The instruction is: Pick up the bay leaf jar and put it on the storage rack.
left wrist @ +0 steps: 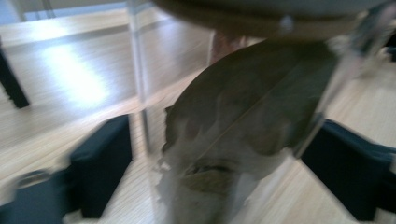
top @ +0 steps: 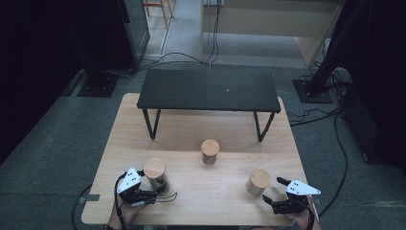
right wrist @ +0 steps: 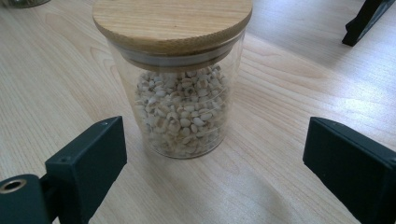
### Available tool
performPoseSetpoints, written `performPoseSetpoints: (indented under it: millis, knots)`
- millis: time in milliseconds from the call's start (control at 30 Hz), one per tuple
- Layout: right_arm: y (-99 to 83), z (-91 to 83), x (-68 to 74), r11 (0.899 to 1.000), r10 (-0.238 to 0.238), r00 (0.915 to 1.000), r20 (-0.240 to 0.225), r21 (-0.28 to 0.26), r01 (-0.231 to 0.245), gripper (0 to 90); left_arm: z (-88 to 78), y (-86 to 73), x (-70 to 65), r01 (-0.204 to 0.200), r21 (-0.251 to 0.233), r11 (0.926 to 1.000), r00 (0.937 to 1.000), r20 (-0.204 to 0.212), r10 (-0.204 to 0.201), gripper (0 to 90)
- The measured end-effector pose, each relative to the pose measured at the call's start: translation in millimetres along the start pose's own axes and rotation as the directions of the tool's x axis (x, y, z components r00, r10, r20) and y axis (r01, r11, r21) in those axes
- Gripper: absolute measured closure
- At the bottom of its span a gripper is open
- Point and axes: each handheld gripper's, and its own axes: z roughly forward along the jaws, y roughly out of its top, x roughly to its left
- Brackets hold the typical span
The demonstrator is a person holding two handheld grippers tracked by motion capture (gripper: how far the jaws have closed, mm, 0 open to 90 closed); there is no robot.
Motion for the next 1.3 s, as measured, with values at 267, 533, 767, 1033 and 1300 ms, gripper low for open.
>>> performPoseSetpoints:
  millis: [267, 533, 767, 1033, 1300]
  knots:
    - [-0.2, -0.1, 0.0, 1.0, -0.001, 1.0, 0.0, -0.001, 0.001, 6.2, -0.1, 3.1, -2.3, -0.011, 0.001, 0.9999, 0.9999, -0.009, 0.011, 23.2]
    - [-0.4, -0.2, 0.0, 1.0, -0.001, 1.0, 0.0, -0.002, 0.001, 6.2, -0.4, 4.4, -2.6, -0.022, 0.004, 0.9997, 0.9997, -0.01, 0.022, 24.0]
    - [-0.1, 0.1, 0.5, 1.0, -0.002, 1.0, 0.002, 0.0, 0.002, 6.2, -0.3, 2.3, -2.9, -0.023, -0.005, 0.9997, 0.9997, -0.009, 0.023, 24.1]
    - [0.0, 0.1, 0.8, 1.0, -0.002, 1.0, 0.003, 0.0, 0.002, 6.2, 1.3, 2.9, -4.2, -0.018, -0.006, 0.9998, 0.9998, -0.01, 0.017, 24.0]
    - [-0.4, -0.1, 0.5, 1.0, -0.003, 1.0, 0.002, -0.002, 0.003, 6.2, 1.1, 1.2, -5.9, -0.025, -0.018, 0.9995, 0.9994, -0.023, 0.024, 25.0]
